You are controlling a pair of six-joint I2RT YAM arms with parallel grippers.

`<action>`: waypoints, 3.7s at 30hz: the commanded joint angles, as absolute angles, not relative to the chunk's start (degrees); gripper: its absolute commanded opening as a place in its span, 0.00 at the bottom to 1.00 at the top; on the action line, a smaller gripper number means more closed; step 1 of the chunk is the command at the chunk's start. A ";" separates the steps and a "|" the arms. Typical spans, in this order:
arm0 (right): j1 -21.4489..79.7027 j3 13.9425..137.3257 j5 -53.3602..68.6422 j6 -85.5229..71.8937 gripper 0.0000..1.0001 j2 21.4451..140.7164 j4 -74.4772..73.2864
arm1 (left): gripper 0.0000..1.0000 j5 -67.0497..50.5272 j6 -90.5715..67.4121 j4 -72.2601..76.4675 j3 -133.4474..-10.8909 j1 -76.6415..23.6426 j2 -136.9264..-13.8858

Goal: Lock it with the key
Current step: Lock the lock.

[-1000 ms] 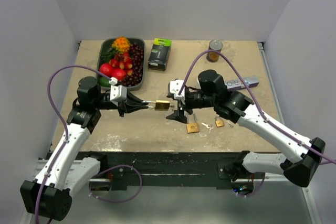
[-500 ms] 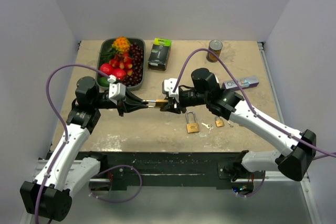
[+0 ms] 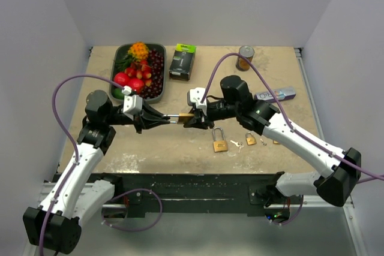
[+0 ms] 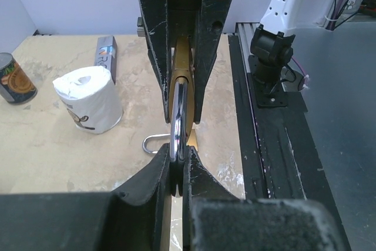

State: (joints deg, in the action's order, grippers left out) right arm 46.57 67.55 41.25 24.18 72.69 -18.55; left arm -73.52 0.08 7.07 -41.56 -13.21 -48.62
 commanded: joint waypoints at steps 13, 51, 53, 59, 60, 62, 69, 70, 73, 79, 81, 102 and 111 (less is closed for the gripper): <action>48.43 74.09 46.85 24.69 0.00 77.87 -7.30 | 0.00 -68.91 -4.92 22.59 -39.90 -25.66 -50.80; 37.44 66.18 37.35 24.17 0.60 64.69 -27.07 | 0.00 -69.51 -3.08 12.22 -45.35 -14.59 -51.06; 37.35 66.36 37.70 23.47 0.59 65.47 -26.81 | 0.00 -70.13 -2.99 12.22 -45.53 -14.59 -51.41; 37.44 68.73 41.04 21.18 0.54 69.69 -26.28 | 0.00 -72.60 -0.80 9.67 -46.93 -14.68 -51.77; 37.62 68.64 41.13 21.01 0.53 69.78 -25.67 | 0.00 -72.77 -0.36 9.23 -46.85 -14.68 -51.68; 37.71 68.47 41.75 20.57 0.52 70.13 -24.44 | 0.00 -72.34 5.07 5.55 -47.89 -14.68 -51.50; 39.37 69.34 44.65 21.27 0.52 70.23 -24.08 | 0.00 -72.16 8.26 1.41 -48.61 -14.76 -51.86; 39.90 69.52 44.65 21.53 0.52 70.31 -24.34 | 0.00 -72.16 8.44 1.41 -48.52 -14.68 -51.86; 40.51 69.96 44.56 22.50 0.52 70.75 -25.66 | 0.00 -72.07 8.53 1.58 -48.08 -14.77 -51.94; 40.96 69.52 43.60 21.36 0.44 71.89 -23.65 | 0.00 -72.60 6.51 3.95 -47.02 -14.68 -51.86; 41.04 69.78 43.16 21.27 0.39 72.42 -23.47 | 0.00 -72.69 6.33 4.13 -47.02 -14.77 -51.86; 39.91 57.15 36.04 16.97 0.00 64.87 -26.90 | 0.00 -74.27 5.10 5.98 -48.69 -5.98 -55.72; 38.85 47.22 20.31 -19.31 0.00 67.15 -15.82 | 0.00 -70.40 4.84 7.28 -47.29 -3.69 -56.08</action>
State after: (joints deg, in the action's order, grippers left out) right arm 39.90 51.05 29.89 0.91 65.52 -22.41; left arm -70.52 5.48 0.23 -45.54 -3.88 -58.06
